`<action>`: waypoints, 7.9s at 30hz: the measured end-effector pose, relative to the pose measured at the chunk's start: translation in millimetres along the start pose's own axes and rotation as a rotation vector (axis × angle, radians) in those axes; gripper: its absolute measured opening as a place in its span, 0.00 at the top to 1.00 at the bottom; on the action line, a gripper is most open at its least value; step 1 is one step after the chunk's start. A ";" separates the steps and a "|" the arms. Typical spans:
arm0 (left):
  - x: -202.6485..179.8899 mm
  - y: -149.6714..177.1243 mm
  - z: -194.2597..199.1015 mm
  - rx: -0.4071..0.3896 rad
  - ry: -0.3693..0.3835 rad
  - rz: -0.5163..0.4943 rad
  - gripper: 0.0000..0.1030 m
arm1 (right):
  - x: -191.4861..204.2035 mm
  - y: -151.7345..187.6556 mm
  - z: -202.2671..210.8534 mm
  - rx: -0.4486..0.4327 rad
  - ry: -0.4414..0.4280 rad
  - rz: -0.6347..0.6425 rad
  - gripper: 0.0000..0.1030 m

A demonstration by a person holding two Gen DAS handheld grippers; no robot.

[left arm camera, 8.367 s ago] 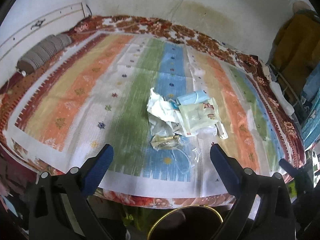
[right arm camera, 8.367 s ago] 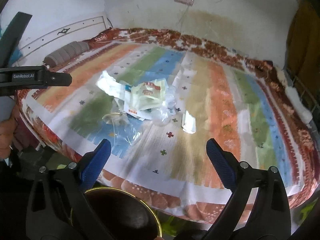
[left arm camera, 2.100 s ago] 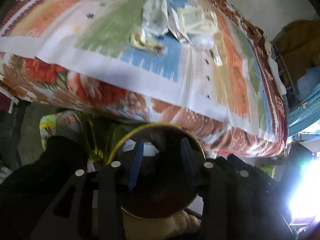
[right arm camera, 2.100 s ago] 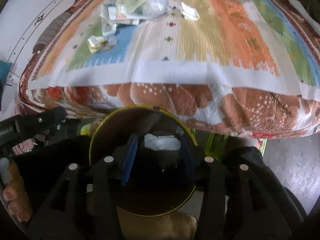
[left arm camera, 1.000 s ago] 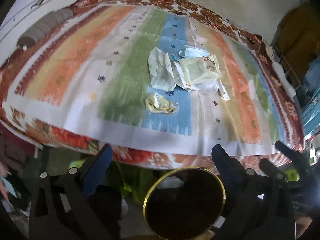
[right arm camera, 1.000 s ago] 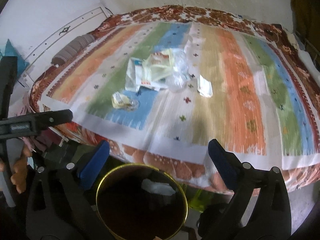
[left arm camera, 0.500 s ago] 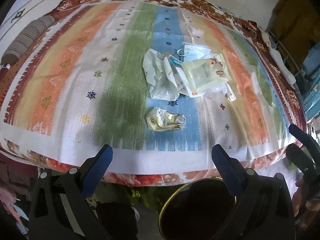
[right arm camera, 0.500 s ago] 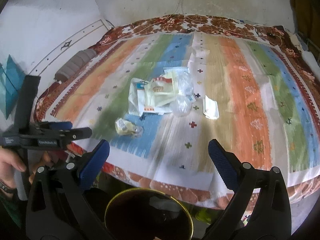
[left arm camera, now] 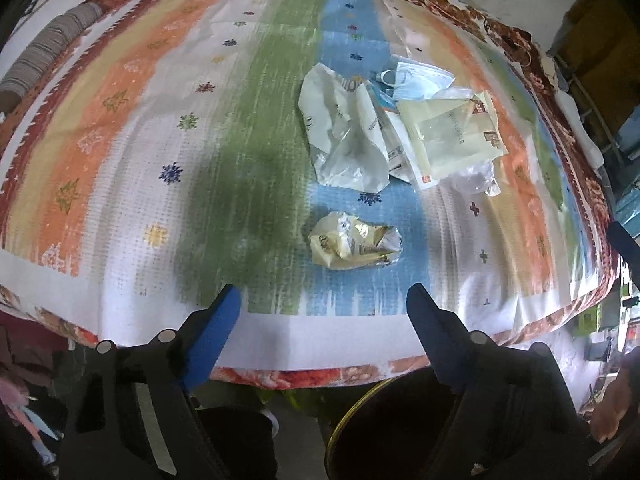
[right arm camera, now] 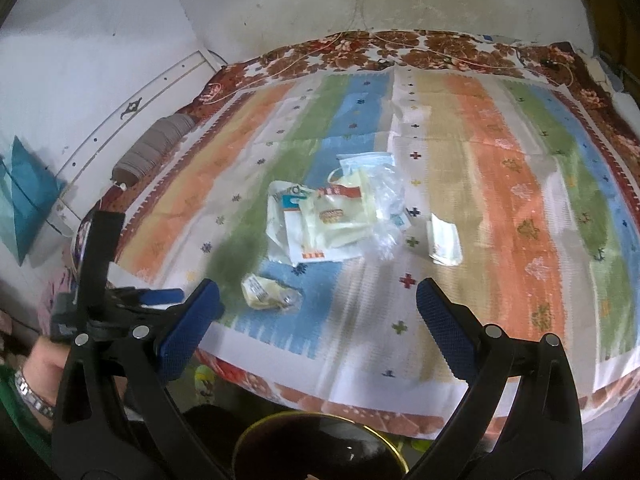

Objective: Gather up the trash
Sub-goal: 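Move both tools back over the bed toward the snack wrappers, then grasp the yellow crumpled wrapper with the left tool while the right tool grasps the cream snack packet, then carry the wrapper and snack packet back over the bin with both tools, then open both tools to drop the wrapper and packet into the bin, then move both tools forward over the bed toward the remaining trash pile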

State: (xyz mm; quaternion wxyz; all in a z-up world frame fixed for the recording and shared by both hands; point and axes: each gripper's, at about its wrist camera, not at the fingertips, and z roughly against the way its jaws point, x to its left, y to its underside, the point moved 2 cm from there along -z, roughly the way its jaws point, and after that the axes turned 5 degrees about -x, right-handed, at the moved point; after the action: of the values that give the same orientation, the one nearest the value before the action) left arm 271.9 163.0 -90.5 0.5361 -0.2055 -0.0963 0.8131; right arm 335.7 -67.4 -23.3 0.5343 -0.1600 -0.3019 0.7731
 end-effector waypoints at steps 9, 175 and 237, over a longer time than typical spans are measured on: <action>0.0 -8.4 -19.3 0.028 -0.011 -0.021 0.28 | 13.1 -13.2 -37.8 0.031 0.036 0.031 0.09; -105.4 161.6 79.0 -0.062 0.173 -0.092 0.97 | -5.6 230.2 57.7 0.359 0.175 0.034 0.99; -23.3 59.7 101.8 -0.246 -0.098 0.145 0.06 | 18.6 114.7 66.9 0.002 0.139 0.177 0.09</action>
State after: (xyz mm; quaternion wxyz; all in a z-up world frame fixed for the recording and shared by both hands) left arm 185.6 123.9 -16.3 0.4412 -0.2364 -0.2061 0.8408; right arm 206.9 -98.3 -43.9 0.4837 -0.2389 -0.2479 0.8047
